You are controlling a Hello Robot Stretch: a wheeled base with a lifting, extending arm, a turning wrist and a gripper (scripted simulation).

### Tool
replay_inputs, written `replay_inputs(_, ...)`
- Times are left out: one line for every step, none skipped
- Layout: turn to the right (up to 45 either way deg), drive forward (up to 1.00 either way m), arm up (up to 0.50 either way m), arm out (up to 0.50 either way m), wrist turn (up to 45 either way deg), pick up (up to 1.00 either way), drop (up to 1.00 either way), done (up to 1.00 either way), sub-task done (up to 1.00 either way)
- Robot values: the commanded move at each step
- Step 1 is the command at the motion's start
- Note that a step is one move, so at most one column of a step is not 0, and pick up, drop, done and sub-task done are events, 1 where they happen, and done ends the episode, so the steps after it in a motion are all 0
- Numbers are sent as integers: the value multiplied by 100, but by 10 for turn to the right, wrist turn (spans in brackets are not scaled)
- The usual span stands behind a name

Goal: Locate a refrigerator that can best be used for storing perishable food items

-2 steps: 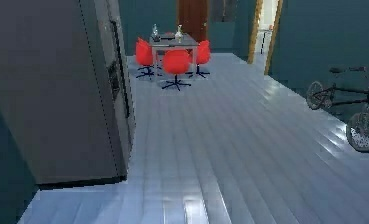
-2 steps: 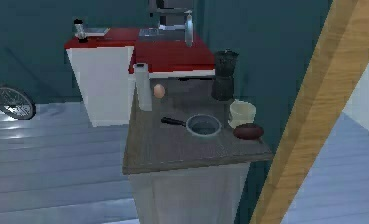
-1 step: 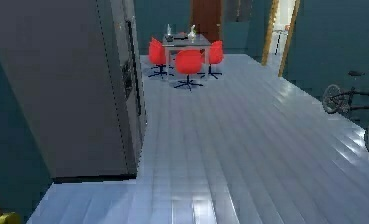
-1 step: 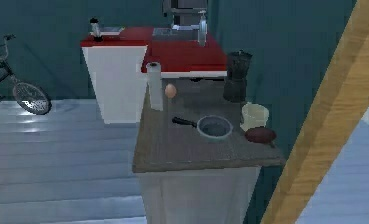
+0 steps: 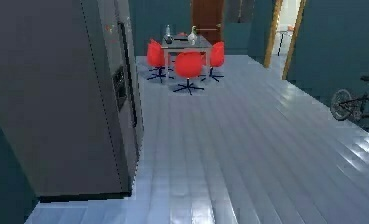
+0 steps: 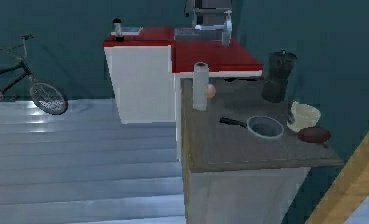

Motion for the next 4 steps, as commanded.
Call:
replay_inputs(-30,0,0,0,0,0,0,0,0)
replay_inputs(0,30,0,0,0,0,0,0,0)
replay_inputs(-450,0,0,0,0,0,0,0,0)
replay_inputs(0,25,0,0,0,0,0,0,0)
